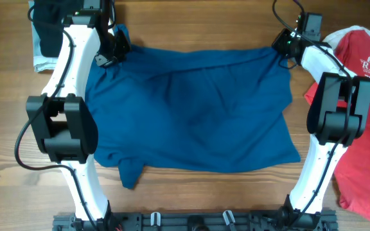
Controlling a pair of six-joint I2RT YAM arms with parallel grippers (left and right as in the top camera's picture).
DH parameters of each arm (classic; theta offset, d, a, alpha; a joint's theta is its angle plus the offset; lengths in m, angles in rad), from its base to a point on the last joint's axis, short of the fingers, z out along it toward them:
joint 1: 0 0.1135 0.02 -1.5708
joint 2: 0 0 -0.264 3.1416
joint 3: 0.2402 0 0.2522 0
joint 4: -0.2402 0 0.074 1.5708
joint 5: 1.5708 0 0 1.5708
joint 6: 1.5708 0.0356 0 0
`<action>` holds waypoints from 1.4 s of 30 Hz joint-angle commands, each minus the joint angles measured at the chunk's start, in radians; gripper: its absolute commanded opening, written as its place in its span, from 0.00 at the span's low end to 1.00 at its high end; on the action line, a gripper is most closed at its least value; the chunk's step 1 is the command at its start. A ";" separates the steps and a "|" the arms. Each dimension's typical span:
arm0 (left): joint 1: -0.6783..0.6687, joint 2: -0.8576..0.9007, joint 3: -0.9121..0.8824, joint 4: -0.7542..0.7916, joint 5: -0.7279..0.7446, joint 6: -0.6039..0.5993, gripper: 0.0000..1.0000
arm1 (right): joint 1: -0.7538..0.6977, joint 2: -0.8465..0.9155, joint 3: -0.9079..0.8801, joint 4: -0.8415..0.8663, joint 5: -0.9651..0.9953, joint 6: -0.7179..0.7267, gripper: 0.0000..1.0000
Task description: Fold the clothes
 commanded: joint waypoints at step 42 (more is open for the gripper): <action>0.203 0.056 -0.001 -0.044 -0.180 -0.074 0.34 | 0.023 -0.452 -0.125 -0.768 0.218 0.208 0.41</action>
